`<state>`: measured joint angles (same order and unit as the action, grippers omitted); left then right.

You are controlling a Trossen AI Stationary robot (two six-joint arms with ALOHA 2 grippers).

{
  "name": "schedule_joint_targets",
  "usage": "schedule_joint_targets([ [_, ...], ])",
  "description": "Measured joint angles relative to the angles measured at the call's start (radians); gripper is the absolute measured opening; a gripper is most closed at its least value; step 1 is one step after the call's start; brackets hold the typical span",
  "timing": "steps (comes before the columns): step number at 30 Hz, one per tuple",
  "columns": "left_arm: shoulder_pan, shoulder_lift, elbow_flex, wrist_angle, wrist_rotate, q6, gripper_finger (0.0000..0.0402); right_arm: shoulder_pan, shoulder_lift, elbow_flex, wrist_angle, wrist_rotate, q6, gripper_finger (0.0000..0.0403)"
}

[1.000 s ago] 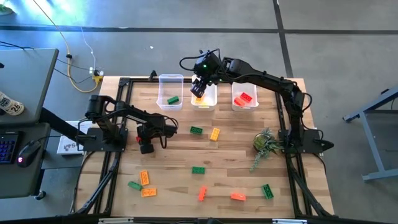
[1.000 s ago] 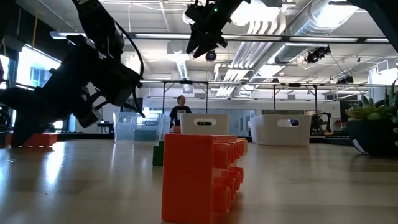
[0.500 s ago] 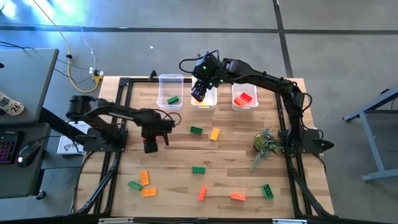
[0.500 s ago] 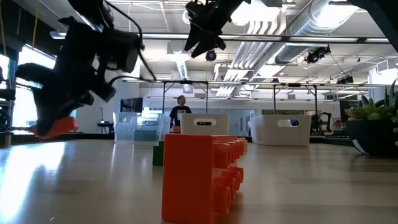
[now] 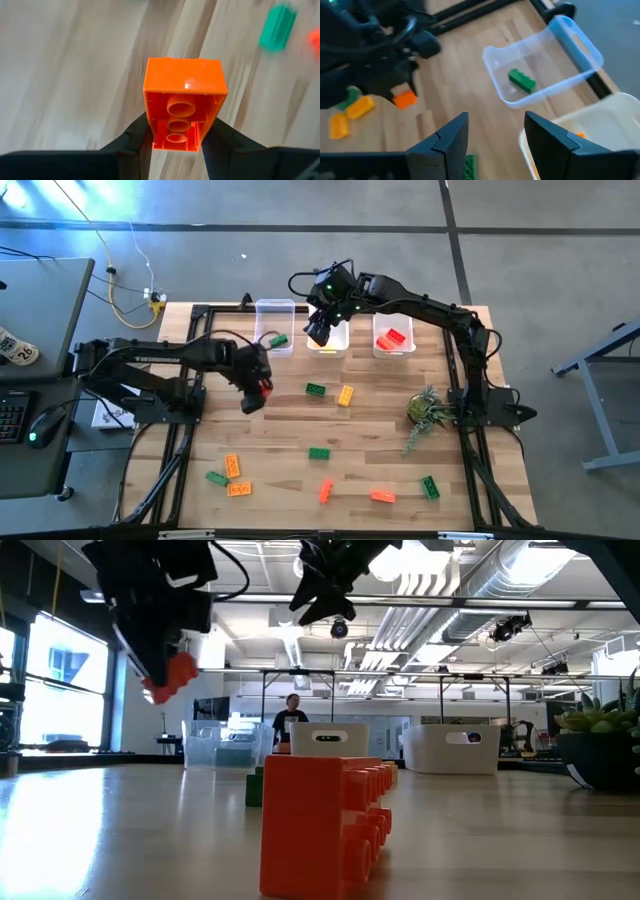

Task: Sort & place blocks by color
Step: Put the orange game piece into the right white bin

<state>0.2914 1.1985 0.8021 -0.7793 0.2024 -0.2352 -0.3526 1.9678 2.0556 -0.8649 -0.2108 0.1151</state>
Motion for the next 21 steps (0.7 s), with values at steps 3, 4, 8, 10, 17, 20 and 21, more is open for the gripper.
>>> schedule_joint_targets([
  [3,0.010,-0.021,0.000,0.074,0.002,-0.026,0.0105,0.001,0.000,0.000,0.016,-0.052,0.012,0.0178],
  [4,0.011,-0.025,0.000,0.098,0.002,-0.033,0.0105,0.002,0.000,0.000,0.020,-0.063,0.016,0.0178],
  [8,0.011,-0.034,0.000,0.212,0.002,-0.049,0.0105,0.002,0.000,0.000,0.020,-0.097,0.016,0.0178],
  [10,0.010,-0.033,0.000,0.268,0.000,-0.054,0.0106,0.003,0.000,0.000,0.020,-0.108,0.007,0.0178],
  [17,0.012,-0.033,0.000,0.441,-0.004,-0.079,0.0114,0.029,0.000,0.000,0.037,-0.140,-0.065,0.0193],
  [20,0.012,-0.033,0.000,0.468,-0.004,-0.079,0.0109,0.041,0.000,0.000,0.062,-0.141,-0.070,0.0218],
  [21,0.012,-0.033,0.000,0.477,-0.004,-0.079,0.0108,0.045,0.000,0.000,0.070,-0.141,-0.071,0.0229],
])
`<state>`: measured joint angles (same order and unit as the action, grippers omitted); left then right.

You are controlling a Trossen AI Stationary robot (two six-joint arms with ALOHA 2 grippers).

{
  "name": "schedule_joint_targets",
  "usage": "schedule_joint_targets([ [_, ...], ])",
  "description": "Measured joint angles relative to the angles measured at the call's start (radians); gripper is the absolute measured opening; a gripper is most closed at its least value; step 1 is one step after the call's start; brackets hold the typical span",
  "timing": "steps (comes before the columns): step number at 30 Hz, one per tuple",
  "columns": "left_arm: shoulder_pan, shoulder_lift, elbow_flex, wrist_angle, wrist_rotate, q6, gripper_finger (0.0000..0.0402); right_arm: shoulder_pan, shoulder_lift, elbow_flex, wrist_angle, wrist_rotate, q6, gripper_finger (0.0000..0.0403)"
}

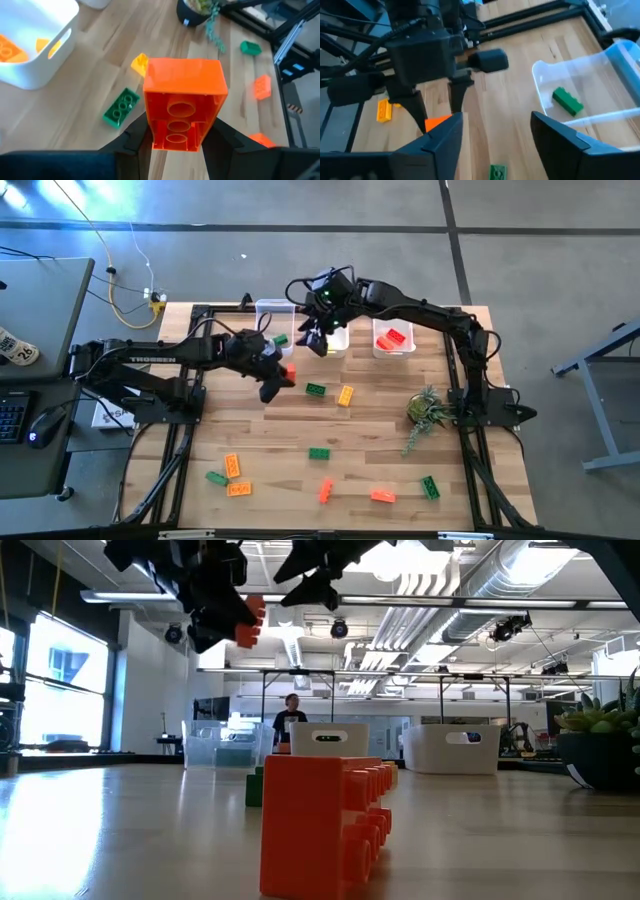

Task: Sort & place blocks by color
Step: Put the orange game piece into the right white bin

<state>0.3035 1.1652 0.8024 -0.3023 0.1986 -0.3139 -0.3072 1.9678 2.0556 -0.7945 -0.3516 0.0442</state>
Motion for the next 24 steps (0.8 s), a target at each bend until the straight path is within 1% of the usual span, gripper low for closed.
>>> schedule_joint_targets([
  [4,0.000,0.000,0.000,0.061,-0.013,0.002,0.0109,0.017,0.000,0.000,0.033,0.000,-0.026,0.0267],
  [7,0.003,0.000,0.000,0.117,-0.034,0.006,0.0110,0.034,0.000,0.000,0.044,-0.020,-0.065,0.0284],
  [10,0.014,0.000,0.000,0.152,-0.049,0.015,0.0108,0.043,0.000,0.000,0.045,-0.086,-0.111,0.0288],
  [13,0.029,0.000,0.000,0.153,-0.062,0.028,0.0109,0.042,0.000,0.000,0.052,-0.129,-0.116,0.0288],
  [16,0.040,0.001,0.000,0.177,-0.061,0.031,0.0110,0.042,0.000,0.000,0.052,-0.128,-0.116,0.0288],
  [24,0.043,0.001,0.000,0.317,-0.063,0.092,0.0109,0.041,0.000,0.000,0.051,-0.128,-0.105,0.0288],
])
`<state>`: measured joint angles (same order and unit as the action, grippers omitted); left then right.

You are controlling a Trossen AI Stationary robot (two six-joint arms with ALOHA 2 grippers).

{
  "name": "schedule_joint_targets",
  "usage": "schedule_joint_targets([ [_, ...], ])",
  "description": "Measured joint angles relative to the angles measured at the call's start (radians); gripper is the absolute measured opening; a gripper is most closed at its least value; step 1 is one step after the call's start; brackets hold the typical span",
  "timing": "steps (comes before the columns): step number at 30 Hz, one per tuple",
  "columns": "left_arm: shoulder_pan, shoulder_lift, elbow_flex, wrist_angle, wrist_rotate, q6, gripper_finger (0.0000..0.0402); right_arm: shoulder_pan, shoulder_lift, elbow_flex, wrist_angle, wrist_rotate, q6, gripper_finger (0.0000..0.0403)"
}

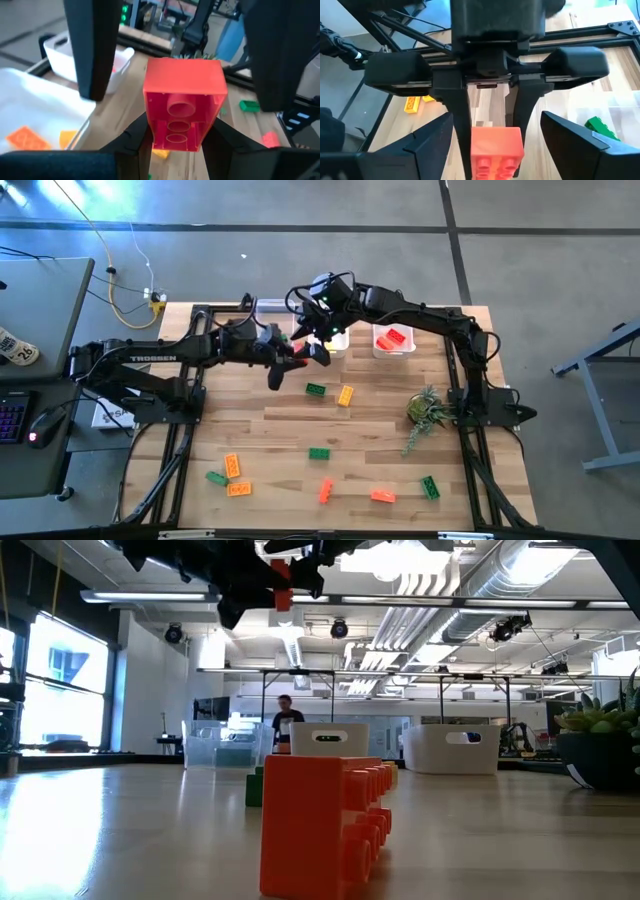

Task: Sort & place blocks by color
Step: Put the orange game piece into the right white bin

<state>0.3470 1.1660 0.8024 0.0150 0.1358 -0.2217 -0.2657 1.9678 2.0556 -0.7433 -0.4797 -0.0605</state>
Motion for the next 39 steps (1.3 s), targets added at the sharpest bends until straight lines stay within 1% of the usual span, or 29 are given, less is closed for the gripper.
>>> schedule_joint_targets([
  [7,0.000,0.000,0.000,0.057,-0.007,0.053,0.0110,0.000,0.000,0.000,-0.030,0.011,0.020,0.0287],
  [10,0.000,0.000,0.000,0.062,-0.010,0.066,0.0111,0.000,0.000,0.000,-0.030,0.011,0.036,0.0271],
  [13,0.000,0.000,0.000,0.062,-0.010,0.069,0.0112,0.000,0.000,0.000,-0.030,0.010,0.035,0.0234],
  [16,0.000,0.000,0.000,0.061,-0.014,0.065,0.0115,0.000,0.000,0.000,-0.031,0.010,0.035,0.0181],
  [19,0.001,0.001,0.000,0.057,-0.022,0.060,0.0127,0.000,0.000,0.000,-0.031,0.016,0.030,0.0122],
  [20,0.000,0.001,0.000,0.057,-0.028,0.060,0.0133,0.000,0.000,0.000,-0.032,0.016,0.028,0.0113],
  [25,-0.001,0.001,0.000,0.056,-0.084,0.069,0.0168,-0.002,0.000,0.000,-0.029,0.020,0.035,0.0113],
  [28,-0.001,0.001,0.000,0.051,-0.096,0.071,0.0188,-0.001,0.000,0.000,-0.041,0.052,0.037,0.0113],
  [30,0.000,0.001,0.000,0.047,-0.099,0.069,0.0201,0.000,0.000,0.000,-0.070,0.083,0.036,0.0113],
  [32,-0.001,0.002,-0.001,0.037,-0.107,0.059,0.0213,0.000,0.000,0.001,-0.119,0.091,0.035,0.0113],
  [34,-0.001,0.002,-0.001,0.022,-0.135,0.046,0.0222,-0.003,0.000,0.000,-0.185,0.097,0.033,0.0113],
  [36,0.000,0.001,0.000,-0.004,-0.164,0.045,0.0227,-0.003,0.001,0.000,-0.241,0.138,0.014,0.0113],
  [39,0.000,0.001,0.000,-0.040,-0.182,0.043,0.0229,-0.002,0.001,0.000,-0.352,0.253,-0.016,0.0113],
])
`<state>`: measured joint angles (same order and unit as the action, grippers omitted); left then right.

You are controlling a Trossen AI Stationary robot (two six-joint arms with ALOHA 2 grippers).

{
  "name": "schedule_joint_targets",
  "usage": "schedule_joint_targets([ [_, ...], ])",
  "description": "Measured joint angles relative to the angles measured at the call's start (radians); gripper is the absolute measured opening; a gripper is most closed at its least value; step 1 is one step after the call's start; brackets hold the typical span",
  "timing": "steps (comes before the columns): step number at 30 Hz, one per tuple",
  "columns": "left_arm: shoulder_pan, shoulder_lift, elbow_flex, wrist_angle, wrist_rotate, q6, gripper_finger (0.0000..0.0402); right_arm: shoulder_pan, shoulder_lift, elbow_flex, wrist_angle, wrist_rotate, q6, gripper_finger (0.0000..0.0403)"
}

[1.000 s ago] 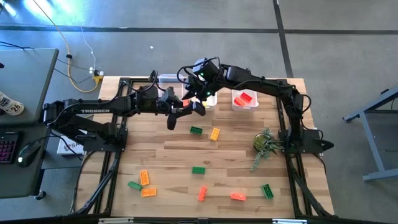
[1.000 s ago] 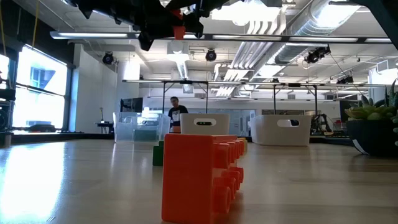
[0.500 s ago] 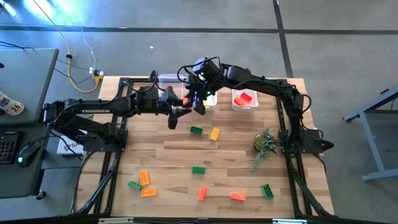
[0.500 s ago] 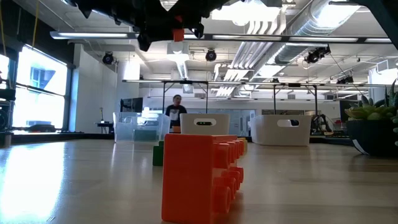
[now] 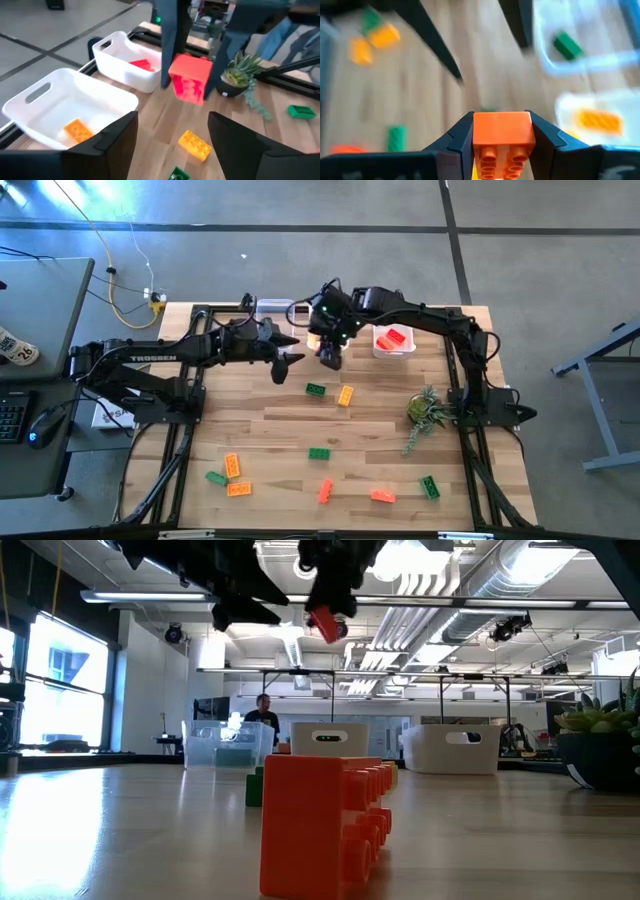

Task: Sort & place blocks by color
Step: Put the orange game piece into the right white bin

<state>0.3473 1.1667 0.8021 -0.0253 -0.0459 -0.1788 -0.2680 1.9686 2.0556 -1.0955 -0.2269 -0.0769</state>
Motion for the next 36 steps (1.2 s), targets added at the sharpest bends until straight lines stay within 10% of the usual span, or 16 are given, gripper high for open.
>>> schedule_joint_targets([
  [24,-0.001,0.000,0.000,-0.016,-0.048,-0.001,0.0229,-0.158,-0.001,-0.234,-0.334,0.502,0.106,0.0113],
  [36,-0.001,0.000,0.000,-0.079,-0.048,-0.001,0.0229,-0.348,-0.001,-0.457,-0.154,0.415,0.148,0.0119],
])
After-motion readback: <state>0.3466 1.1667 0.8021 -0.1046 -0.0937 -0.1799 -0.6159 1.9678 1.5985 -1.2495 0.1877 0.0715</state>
